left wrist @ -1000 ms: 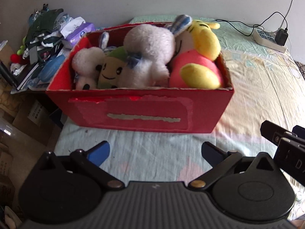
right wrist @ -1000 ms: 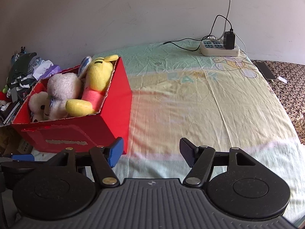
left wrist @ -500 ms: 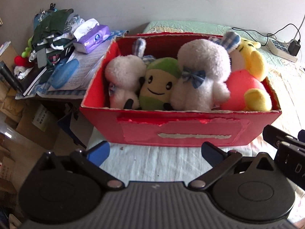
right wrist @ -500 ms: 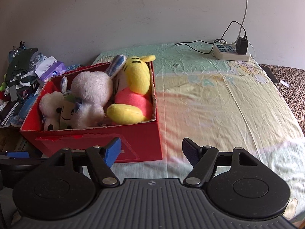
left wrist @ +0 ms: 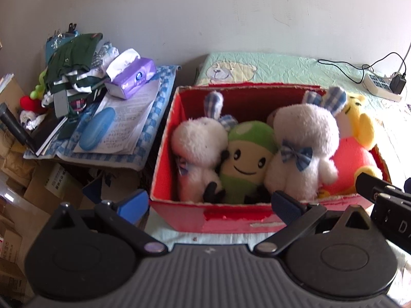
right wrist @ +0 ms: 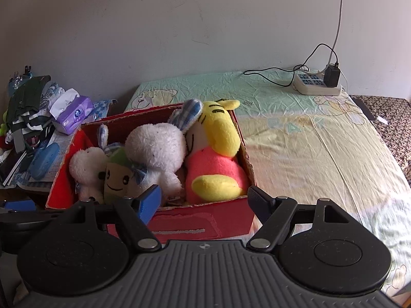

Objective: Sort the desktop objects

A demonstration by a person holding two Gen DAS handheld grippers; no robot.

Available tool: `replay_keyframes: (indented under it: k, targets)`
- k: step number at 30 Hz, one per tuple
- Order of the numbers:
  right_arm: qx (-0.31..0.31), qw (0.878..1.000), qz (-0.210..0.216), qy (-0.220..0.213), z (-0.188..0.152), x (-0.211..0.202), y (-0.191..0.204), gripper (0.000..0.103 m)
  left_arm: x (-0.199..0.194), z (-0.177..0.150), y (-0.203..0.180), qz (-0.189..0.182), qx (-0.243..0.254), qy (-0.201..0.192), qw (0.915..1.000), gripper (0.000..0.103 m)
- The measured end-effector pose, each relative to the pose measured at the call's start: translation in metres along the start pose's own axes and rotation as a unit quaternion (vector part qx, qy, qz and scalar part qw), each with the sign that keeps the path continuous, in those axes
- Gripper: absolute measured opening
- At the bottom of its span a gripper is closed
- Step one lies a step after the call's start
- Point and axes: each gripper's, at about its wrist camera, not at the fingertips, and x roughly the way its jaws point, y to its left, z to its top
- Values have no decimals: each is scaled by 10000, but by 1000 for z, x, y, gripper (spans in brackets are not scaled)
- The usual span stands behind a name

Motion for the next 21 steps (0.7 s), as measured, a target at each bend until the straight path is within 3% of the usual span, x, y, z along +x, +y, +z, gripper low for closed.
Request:
replay_keyframes:
  k: [21]
  targets:
    - [142, 9994, -283, 172, 5, 8, 5, 78, 9, 1, 6, -160, 105, 119, 9997, 102]
